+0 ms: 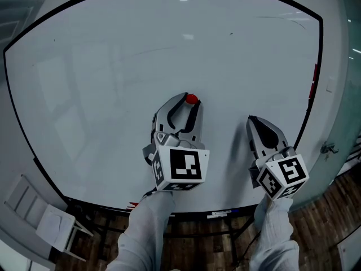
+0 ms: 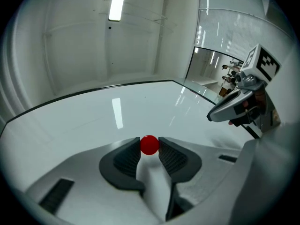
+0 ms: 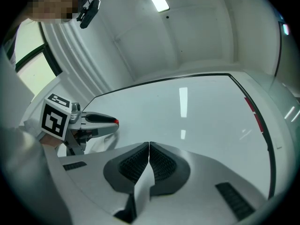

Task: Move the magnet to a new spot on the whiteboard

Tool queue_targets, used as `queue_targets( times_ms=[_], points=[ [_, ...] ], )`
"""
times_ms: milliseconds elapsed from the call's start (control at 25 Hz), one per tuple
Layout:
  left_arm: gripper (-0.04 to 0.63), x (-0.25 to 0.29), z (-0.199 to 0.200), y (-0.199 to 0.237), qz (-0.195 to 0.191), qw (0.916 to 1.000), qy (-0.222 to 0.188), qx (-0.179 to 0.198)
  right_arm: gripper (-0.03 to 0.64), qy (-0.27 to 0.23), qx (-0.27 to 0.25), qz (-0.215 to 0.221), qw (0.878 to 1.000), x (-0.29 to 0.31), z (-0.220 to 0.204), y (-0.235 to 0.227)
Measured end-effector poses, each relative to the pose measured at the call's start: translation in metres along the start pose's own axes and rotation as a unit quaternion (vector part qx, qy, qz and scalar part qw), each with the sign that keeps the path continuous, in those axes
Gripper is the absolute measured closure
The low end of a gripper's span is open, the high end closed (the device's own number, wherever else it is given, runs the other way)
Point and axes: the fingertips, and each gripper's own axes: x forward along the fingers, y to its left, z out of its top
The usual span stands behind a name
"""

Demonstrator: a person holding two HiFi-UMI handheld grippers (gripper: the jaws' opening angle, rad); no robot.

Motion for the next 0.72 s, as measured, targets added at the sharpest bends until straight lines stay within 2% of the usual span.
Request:
queue_targets(
  times_ms=[360, 720],
  points=[
    [0.471, 0.028, 0.005, -0.002, -0.015, 0.9985, 0.038, 0.036, 0.589, -0.002, 0.007, -0.008, 1.0, -0.004, -0.005, -0.006],
    [0.468, 0.029, 0.005, -0.004, -0.003, 0.998, 0.038, 0.051, 0.589, 0.005, 0.017, -0.009, 1.0, -0.008, -0.014, -0.008]
  ],
)
